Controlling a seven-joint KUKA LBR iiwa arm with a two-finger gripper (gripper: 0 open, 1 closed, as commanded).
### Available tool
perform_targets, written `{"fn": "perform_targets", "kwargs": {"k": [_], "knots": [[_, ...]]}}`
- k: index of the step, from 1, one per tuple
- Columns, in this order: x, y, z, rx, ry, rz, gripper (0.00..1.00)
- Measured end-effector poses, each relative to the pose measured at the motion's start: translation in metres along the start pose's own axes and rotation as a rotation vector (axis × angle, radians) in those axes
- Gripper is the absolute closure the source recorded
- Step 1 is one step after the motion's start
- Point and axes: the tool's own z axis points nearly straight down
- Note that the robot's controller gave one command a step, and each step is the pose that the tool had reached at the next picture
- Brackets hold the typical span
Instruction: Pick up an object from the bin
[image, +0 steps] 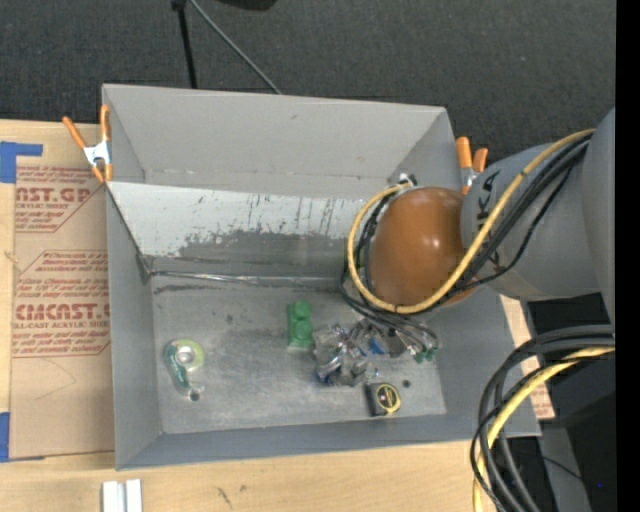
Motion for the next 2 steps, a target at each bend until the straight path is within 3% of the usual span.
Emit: {"fn": "perform_targets", "kwargs": {"k": [1,2], "knots": [[-0.002,-0.023,0.024,-0.003,-0.004,-0.022,1.00],[-0.001,-0.019,-0.122,0.006,-0.009,-0.009,1.00]]}}
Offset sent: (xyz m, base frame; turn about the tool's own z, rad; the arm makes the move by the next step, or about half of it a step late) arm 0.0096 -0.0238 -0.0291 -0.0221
